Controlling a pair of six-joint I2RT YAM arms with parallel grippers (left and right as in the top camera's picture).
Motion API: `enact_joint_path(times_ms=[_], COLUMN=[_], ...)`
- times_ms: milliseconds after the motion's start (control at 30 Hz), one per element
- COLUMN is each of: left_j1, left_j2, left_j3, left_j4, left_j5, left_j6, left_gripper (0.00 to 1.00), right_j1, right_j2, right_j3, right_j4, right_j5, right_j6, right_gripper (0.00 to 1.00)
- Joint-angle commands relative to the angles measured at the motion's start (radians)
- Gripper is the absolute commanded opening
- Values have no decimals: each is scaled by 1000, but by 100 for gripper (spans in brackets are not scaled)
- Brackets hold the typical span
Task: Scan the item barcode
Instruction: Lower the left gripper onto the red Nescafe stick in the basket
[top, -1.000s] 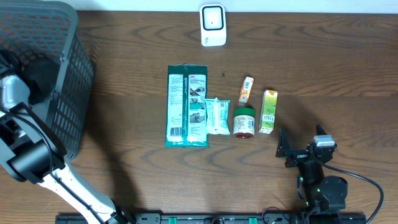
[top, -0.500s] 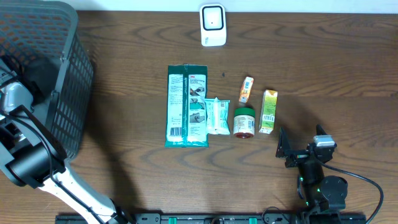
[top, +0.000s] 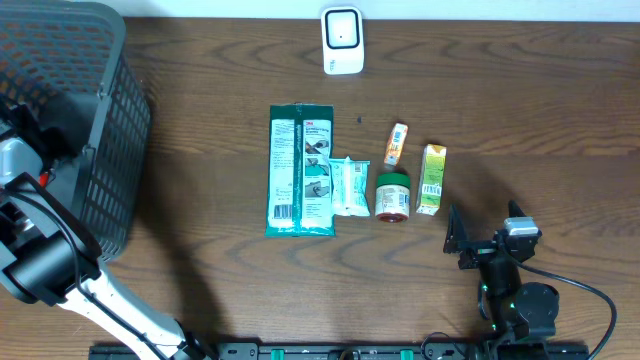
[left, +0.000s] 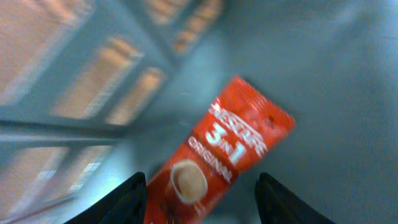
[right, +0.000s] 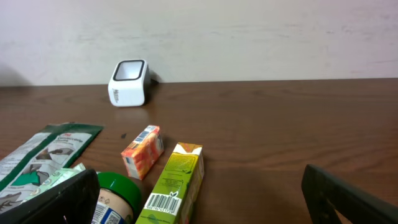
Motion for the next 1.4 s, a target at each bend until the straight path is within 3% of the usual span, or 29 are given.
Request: enact_joint_path(times_ms=[0,133,400,500,600,700,900,1000,1200,1367], left_j1=[-21,-24,-32,-36,-36,-36,-36,-36,-36,-36], left_j2=[186,180,62,-3,-77,-134,-150,-130,-123,-124], left_j3=[-111,-109,-108,-108,-108,-108,-109,-124,-167,-160], left_j4=[-118,-149,-148,-148,-148,-152,-256,-286,-292,-283], left_j5=[171,271,275,274,266,210,-24,-60,-60,-59], left_j6=[27,16,-40,-45,-72,-72,-76,-87,-229,-369], left_gripper=[58,52,51,63,66,77,78,78,77,67], right_j1=[6,6,6,6,6,6,6,6,6,6], right_j2=[-3,-3,-3,-3,-3,-3,-3,-3,-3,-3], right_j3=[-1,-1,-1,-1,-1,-1,-1,-1,-1,-1], right_j4=[-4,-4,-4,-4,-4,-4,-4,-4,-4,-4], right_j5=[-4,-4,-4,-4,-4,-4,-4,-4,-4,-4], right_j6=[13,13,13,13,13,13,13,13,13,13], right_gripper=[99,99,99,99,99,99,99,99,99,99])
